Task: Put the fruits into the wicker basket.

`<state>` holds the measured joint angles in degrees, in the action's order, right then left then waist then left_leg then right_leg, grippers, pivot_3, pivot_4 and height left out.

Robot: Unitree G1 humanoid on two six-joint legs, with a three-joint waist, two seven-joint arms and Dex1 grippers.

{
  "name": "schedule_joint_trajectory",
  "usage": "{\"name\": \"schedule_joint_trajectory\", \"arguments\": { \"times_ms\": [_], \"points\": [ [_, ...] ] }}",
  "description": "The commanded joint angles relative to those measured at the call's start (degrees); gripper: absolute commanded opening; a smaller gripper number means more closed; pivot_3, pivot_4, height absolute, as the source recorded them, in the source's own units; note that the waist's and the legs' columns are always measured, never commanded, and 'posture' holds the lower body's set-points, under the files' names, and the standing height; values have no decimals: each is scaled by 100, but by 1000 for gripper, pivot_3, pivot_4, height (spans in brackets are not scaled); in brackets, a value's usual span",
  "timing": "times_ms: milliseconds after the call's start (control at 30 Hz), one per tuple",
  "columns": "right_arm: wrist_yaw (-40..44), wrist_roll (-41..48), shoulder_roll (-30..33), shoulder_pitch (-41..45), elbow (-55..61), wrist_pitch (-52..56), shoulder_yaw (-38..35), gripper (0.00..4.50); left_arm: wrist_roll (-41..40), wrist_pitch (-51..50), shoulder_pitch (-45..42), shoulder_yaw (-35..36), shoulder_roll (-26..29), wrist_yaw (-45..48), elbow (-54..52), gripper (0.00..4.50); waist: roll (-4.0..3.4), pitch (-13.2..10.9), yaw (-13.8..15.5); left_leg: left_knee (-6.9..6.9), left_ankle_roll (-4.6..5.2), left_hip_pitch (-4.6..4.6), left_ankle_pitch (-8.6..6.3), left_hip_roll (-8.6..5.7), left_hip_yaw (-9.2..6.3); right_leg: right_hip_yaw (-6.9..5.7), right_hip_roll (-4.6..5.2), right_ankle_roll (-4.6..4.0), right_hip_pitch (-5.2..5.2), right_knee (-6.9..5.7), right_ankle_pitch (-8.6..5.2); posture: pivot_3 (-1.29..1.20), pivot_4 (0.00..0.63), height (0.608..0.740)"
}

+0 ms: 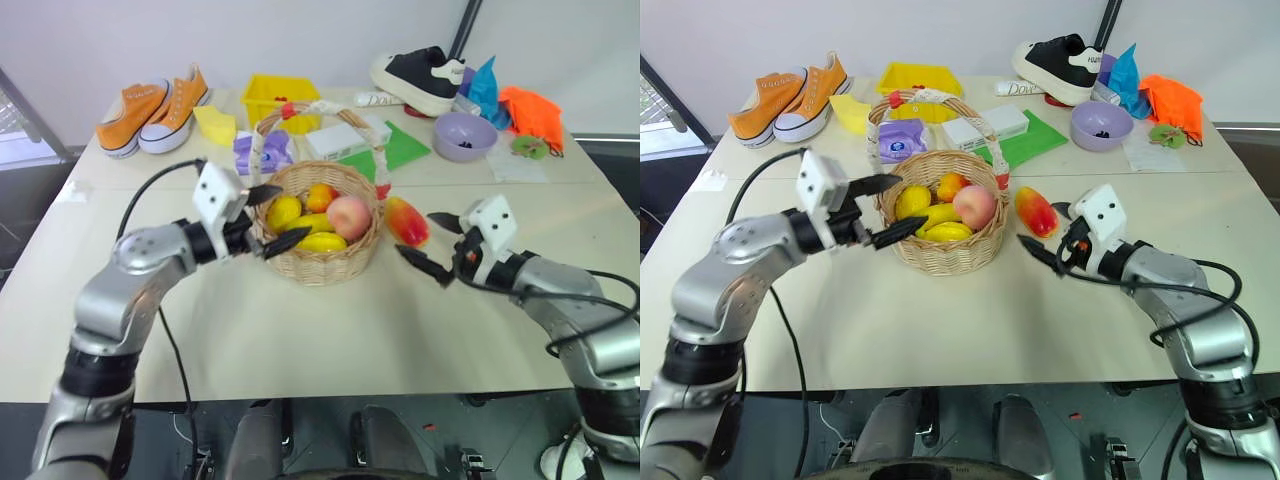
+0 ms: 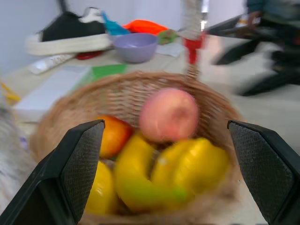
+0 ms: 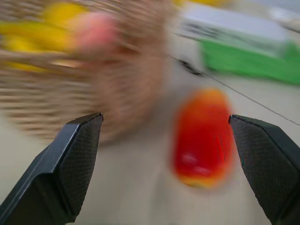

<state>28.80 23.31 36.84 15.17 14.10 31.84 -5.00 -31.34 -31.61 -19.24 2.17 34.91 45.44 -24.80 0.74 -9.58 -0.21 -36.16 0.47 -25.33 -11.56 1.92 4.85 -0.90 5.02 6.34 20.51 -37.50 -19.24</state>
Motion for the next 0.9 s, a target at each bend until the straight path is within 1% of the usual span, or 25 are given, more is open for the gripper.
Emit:
{"name": "schedule_joint_trajectory", "arguments": {
  "times_ms": [33,233,400,467,500,600,633,733,767,800,867,900],
  "points": [
    [-329,-467,-268,414,-623,-291,120,4500,-297,204,308,157,56,223,-618,4480,0,0,-10,-1,0,0,0,0,0,0,0,0,-1,0,0,0,150,733],
    [-357,-722,-702,954,-1645,-302,258,4500,-341,110,544,29,-20,22,-904,4480,0,0,-42,-1,6,0,-4,-2,-1,-1,-3,0,-2,-2,0,0,150,733],
    [-331,-803,-835,1045,-1890,-87,298,4500,-312,88,595,-56,-23,-102,-967,4480,-1,0,-50,0,10,1,-6,-1,-1,-2,-6,0,-2,-5,0,0,150,733],
    [-383,-782,-887,1044,-1870,-46,238,3945,-305,92,611,-77,-10,-136,-972,4500,-1,0,-47,0,10,2,-6,-1,-1,-2,-5,0,-2,-5,0,0,150,733],
    [-370,-749,-894,1027,-1797,-42,204,3584,-312,87,613,-76,-4,-149,-972,4500,-1,1,-47,-1,11,2,-6,-1,-1,-1,-5,0,-2,-5,0,0,150,733],
    [-340,-688,-806,943,-1481,134,127,2221,-333,88,617,-54,34,-145,-945,4500,-1,1,-40,-1,11,2,-7,-2,-2,-1,-4,0,-3,-5,0,0,150,733],
    [-318,-630,-764,901,-1346,216,56,2055,-329,92,627,-33,59,-140,-921,4500,-1,0,-37,-1,11,2,-7,-3,-2,-1,-4,0,-3,-5,0,0,150,733],
    [-158,-491,-567,721,-927,281,-191,2055,-297,123,645,36,130,-138,-841,4500,-3,-1,-35,2,11,1,-7,-2,-2,-1,-2,0,-1,-5,0,0,150,733],
    [1,-376,-400,618,-710,306,-353,2055,-281,148,633,72,159,-134,-787,4500,-3,-1,-37,3,11,0,-7,-2,-2,-1,-1,0,0,-5,0,0,150,733],
    [206,-277,-204,493,-490,279,-493,2055,-268,170,630,107,190,-133,-748,4500,-5,-2,-36,3,11,0,-7,-2,-2,0,-1,0,0,-5,0,0,150,733],
    [965,116,386,82,83,225,-918,2055,-215,242,630,194,255,-108,-624,4500,-7,-3,-21,3,12,-1,-7,-3,-1,-1,-1,0,0,-4,0,0,150,733],
    [1198,269,564,-54,254,224,-1046,2055,-204,268,635,217,274,-99,-587,4500,-8,-4,-19,4,13,-2,-8,-4,-2,-1,0,0,0,-3,0,0,150,733]
  ]
}}
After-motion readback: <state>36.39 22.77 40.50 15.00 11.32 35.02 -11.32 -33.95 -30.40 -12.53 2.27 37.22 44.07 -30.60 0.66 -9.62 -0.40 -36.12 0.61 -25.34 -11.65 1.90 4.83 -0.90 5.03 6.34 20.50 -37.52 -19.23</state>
